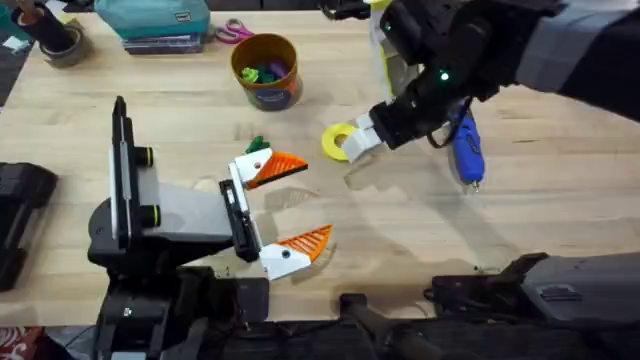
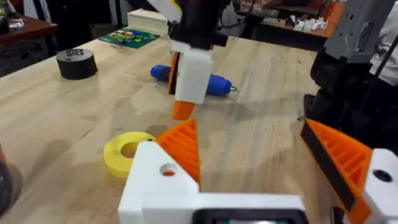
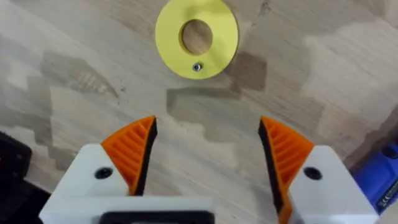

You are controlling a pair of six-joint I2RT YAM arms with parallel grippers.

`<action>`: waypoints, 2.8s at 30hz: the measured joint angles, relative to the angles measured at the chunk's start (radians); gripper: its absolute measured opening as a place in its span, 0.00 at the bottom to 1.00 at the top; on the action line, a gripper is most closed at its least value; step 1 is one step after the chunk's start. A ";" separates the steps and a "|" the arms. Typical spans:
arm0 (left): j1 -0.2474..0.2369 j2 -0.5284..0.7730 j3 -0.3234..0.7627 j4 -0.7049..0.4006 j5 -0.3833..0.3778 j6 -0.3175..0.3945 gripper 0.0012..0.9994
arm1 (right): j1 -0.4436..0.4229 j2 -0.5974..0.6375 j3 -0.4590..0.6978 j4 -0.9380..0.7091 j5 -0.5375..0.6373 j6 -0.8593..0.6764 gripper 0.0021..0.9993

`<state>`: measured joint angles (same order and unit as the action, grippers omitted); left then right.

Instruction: Pick up the gripper from the table and insert it into the empty holder that is missing its gripper. Then pick up a screw, insert it into the mounting hole, and use the screwdriver to tighten it. Finally, clean up the table by picking up the vegetable and placing it into the bucket.

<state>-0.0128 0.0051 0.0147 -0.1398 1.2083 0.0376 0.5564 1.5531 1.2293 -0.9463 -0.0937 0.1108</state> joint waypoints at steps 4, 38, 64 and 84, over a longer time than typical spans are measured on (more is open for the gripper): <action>0.000 0.000 0.000 0.000 0.000 0.000 0.99 | 0.011 0.018 0.000 0.034 0.013 0.020 0.96; 0.000 0.000 0.000 0.000 0.000 0.000 0.99 | 0.100 0.106 -0.085 0.261 0.168 0.092 0.84; 0.000 0.000 0.000 0.000 0.000 0.000 0.99 | 0.134 0.155 -0.086 0.314 0.172 0.095 0.52; 0.000 0.000 0.000 0.000 0.000 0.000 0.99 | 0.134 0.165 -0.086 0.323 0.175 0.099 0.01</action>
<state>-0.0128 0.0053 0.0147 -0.1398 1.2083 0.0376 0.6907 1.7180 1.1435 -0.6235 0.0818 0.2100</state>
